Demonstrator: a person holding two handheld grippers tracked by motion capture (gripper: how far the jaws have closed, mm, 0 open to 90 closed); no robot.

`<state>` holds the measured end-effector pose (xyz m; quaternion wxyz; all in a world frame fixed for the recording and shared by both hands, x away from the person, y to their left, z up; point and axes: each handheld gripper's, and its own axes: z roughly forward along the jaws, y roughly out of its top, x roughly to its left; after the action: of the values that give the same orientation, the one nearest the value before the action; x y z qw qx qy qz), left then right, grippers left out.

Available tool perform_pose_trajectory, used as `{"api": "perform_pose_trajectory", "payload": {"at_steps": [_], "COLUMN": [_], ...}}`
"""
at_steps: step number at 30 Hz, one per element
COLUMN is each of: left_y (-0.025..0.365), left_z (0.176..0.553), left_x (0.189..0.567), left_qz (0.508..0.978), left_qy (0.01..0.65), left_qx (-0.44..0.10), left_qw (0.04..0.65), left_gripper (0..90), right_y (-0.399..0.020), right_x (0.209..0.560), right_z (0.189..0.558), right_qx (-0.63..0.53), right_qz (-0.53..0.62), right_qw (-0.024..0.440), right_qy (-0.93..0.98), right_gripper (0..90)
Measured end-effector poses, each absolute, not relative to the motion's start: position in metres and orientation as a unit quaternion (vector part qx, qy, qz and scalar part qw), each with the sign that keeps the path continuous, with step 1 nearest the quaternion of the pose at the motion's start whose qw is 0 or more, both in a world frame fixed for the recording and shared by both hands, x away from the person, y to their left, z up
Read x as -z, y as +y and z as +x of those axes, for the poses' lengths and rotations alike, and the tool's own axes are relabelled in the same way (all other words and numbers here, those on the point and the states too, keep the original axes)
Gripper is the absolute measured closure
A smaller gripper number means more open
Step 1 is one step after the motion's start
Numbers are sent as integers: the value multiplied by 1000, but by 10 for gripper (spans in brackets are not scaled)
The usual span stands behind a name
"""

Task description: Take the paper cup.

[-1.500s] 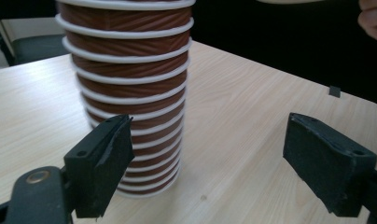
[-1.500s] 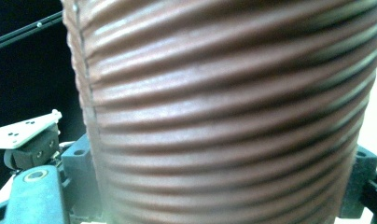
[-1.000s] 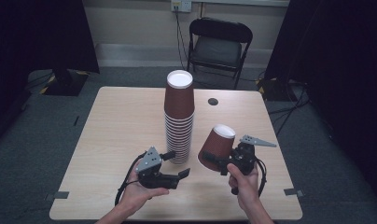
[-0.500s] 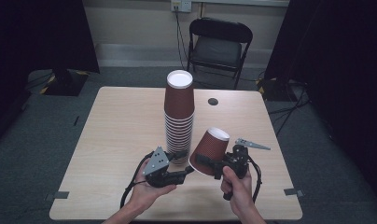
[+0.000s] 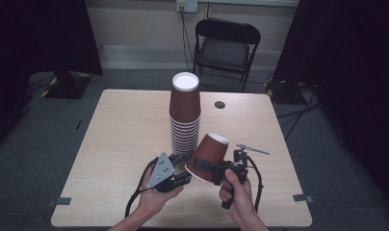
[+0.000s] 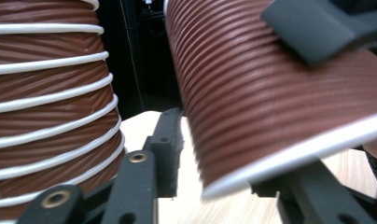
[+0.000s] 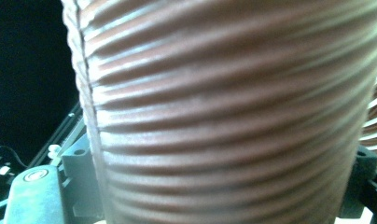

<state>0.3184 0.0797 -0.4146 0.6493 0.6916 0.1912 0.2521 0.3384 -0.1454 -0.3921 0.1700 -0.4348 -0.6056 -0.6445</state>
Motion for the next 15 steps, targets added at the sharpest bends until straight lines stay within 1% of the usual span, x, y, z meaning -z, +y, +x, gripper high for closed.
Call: {"api": "perform_pose_trajectory", "payload": {"at_steps": [1,5,8,12,14,15], "left_y": [79,78,78,81,82,83], "left_z": [318,318,318,319,318,318], "left_x": [415,414,414,414,413,413], "left_qz": [691,681,673,665,663,665], "left_qy": [190,202,191,182,188,188], "left_qx": [-254,-264,-276,-269,-261,-270], "left_qw": [649,652,659,672,676,670], "left_gripper": [556,565,681,756,766,767], "right_y": [-143,-138,-133,-129,-128,-128], "right_x": [392,392,394,393,394,394], "right_z": [338,335,334,333,333,334], "right_qx": [645,642,639,641,644,644], "right_qz": [-430,-430,-429,-413,-407,-406], "right_qw": [184,193,193,173,178,185], "right_qy": [-604,-605,-609,-624,-623,-622], "right_gripper": [142,143,140,106,105,104]}}
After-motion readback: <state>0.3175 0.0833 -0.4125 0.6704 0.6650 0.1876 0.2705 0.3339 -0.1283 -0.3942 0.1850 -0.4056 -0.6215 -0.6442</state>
